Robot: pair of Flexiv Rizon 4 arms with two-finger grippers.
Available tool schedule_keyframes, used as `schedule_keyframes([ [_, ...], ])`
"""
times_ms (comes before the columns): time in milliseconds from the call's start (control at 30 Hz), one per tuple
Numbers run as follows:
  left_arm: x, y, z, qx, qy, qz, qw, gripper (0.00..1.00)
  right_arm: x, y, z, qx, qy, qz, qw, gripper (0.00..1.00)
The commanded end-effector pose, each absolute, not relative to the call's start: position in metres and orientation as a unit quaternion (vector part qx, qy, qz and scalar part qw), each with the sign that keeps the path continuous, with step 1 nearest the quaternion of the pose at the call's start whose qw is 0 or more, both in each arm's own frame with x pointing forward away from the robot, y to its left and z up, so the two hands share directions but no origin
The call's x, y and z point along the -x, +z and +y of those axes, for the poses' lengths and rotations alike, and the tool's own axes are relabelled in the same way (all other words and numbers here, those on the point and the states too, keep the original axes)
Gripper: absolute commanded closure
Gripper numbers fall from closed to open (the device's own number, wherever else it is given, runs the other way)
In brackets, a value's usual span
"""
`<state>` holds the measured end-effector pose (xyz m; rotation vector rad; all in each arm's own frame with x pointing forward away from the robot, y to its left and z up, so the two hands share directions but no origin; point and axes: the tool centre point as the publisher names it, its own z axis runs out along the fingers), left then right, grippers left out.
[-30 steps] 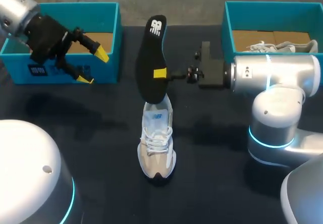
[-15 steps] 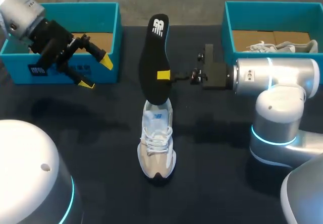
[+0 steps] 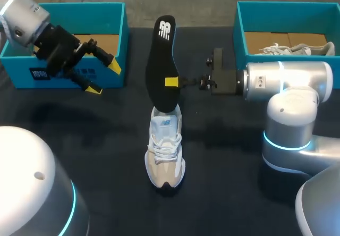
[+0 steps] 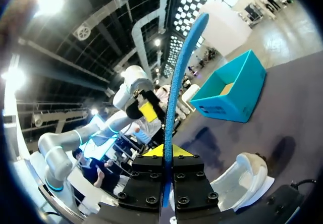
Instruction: Take the shoe out of the shoebox, open the shoe tongue, remove and reinsert the insole, then place the shoe into the shoebox
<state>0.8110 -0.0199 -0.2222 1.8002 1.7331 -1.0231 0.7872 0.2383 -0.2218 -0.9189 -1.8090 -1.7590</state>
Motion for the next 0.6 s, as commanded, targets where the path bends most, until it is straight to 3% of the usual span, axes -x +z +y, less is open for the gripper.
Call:
schedule_keyframes([
  [33, -0.818, -0.246, -0.019, -0.638, -0.39, 0.614, 0.253, 0.0, -0.801, -0.232, 0.243, 0.323, -0.643, -0.656, 0.23, 1.0],
  [600, -0.83, -0.27, -0.035, -0.628, -0.376, 0.609, 0.305, 0.0, -0.811, -0.246, 0.237, 0.293, -0.672, -0.654, 0.188, 1.0],
])
